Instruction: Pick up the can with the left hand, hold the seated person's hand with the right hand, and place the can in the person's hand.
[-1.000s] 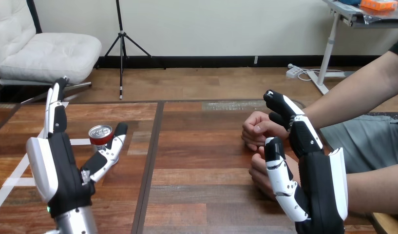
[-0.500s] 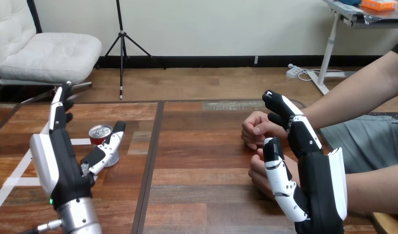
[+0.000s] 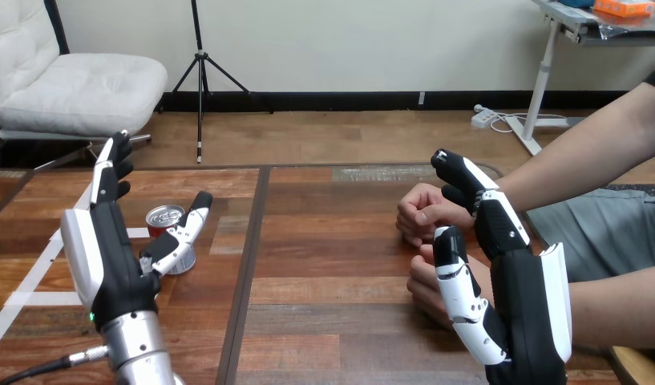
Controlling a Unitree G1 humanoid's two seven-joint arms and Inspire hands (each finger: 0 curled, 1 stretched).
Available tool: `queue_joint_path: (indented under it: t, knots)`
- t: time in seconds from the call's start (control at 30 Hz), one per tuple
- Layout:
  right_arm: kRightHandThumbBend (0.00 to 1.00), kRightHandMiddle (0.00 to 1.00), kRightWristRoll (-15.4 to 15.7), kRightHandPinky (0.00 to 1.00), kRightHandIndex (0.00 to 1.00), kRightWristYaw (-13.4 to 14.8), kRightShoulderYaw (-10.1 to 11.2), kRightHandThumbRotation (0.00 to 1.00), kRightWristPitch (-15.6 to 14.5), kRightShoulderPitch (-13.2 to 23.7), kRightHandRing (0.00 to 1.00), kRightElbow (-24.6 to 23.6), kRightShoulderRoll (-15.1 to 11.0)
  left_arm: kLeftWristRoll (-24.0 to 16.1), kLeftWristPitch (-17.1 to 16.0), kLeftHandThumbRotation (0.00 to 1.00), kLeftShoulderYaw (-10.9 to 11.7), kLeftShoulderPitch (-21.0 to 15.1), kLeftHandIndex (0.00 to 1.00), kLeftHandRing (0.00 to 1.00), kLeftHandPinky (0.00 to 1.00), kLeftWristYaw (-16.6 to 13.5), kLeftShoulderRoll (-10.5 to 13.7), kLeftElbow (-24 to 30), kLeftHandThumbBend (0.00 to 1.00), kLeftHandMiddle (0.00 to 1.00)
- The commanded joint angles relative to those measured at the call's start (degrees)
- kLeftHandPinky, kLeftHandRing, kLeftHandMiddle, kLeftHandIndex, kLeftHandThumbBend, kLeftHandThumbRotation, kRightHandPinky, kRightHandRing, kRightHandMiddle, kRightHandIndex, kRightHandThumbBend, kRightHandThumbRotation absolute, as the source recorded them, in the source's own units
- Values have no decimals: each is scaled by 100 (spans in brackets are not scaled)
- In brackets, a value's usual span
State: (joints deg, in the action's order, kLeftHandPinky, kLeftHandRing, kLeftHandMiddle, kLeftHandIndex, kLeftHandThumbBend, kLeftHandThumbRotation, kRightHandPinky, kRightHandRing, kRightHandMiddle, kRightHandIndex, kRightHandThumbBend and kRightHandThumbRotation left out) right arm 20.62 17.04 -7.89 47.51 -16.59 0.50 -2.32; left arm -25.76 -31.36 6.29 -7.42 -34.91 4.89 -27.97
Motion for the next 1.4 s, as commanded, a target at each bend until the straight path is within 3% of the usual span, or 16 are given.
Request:
queue_joint_path:
  t: [0.0,0.63,1.37]
  knots:
    - [27,85,27,82,84,8,110,72,-7,286,85,-50,60,-6,-33,6,-112,-464,86,82,79,-24,170,-138,73,85]
    - [27,85,150,83,83,65,190,74,25,342,85,-21,90,39,110,13,-241,-639,86,84,80,19,272,-446,74,86]
    - [28,85,-31,83,83,-32,167,75,54,333,85,-26,59,41,359,18,-348,-801,89,86,79,29,340,-698,78,89]
